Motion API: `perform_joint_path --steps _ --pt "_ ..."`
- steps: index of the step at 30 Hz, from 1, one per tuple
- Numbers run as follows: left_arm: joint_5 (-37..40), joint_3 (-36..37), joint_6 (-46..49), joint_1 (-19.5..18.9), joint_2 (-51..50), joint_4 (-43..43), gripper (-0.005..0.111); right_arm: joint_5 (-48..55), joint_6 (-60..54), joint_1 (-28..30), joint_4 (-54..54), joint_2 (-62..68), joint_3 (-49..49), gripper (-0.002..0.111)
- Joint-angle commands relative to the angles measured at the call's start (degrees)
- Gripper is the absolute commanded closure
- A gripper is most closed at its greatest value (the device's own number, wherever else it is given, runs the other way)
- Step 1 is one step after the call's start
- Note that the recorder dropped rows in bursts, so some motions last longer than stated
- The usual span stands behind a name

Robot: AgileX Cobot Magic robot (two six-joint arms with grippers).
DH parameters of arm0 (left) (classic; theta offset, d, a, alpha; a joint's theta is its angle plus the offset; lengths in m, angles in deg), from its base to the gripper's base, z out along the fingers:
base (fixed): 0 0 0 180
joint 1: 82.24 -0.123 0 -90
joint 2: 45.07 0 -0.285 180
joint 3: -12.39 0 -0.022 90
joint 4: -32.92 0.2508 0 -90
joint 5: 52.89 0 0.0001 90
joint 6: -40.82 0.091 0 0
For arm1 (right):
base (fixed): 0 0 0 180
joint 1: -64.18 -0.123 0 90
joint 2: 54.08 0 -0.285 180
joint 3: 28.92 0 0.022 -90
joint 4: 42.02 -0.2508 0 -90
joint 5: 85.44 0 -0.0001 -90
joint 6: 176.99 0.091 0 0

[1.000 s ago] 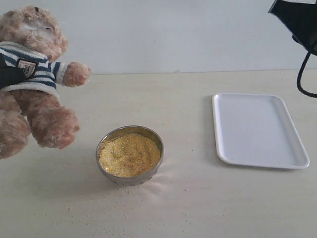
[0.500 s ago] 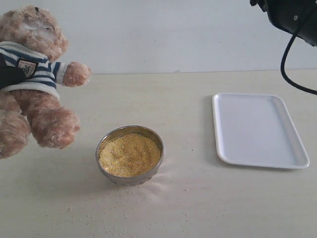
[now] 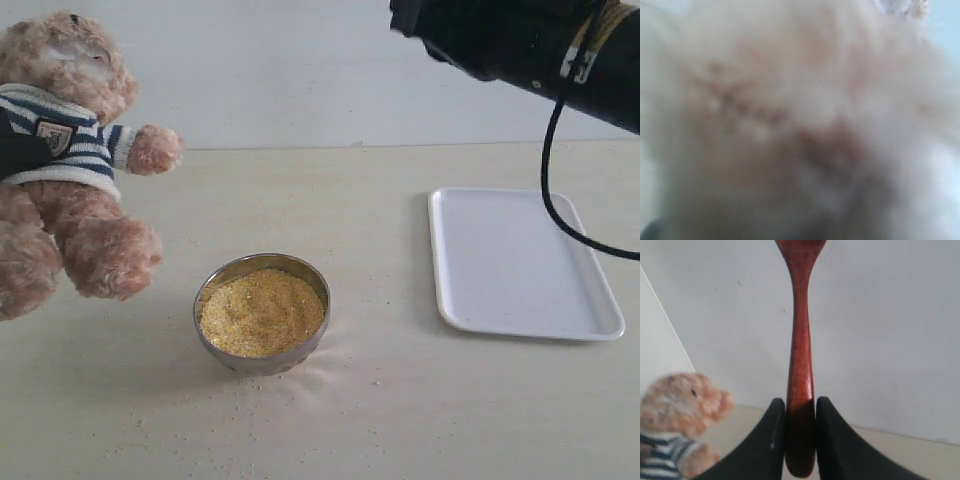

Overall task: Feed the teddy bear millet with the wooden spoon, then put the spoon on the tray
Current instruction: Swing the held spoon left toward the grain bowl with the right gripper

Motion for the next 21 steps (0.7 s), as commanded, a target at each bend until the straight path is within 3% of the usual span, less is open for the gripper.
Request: perform_joint_path --steps 1,6,10,15,18,21 --pt "1.06 0.18 0.21 -0.15 0.61 -1.13 0.102 9.58 -12.95 0.07 2.40 0.13 -0.04 0.108" --pt "1.06 0.18 0.21 -0.15 0.61 -1.13 0.102 16.90 -28.10 -2.73 2.40 0.13 0.07 0.108" --pt "0.95 0.18 0.21 -0.15 0.61 -1.13 0.102 24.09 -38.50 -9.14 2.40 0.96 1.15 0.108" --pt "0.94 0.18 0.57 -0.15 0.61 -1.13 0.102 48.83 -49.69 -13.86 2.68 10.71 12.33 0.108" --pt "0.94 0.18 0.57 -0.15 0.61 -1.13 0.102 55.33 -41.89 -13.86 13.70 11.96 14.33 0.108" --pt "0.94 0.18 0.57 -0.15 0.61 -1.13 0.102 60.27 -15.31 -13.86 35.79 11.96 14.31 0.108"
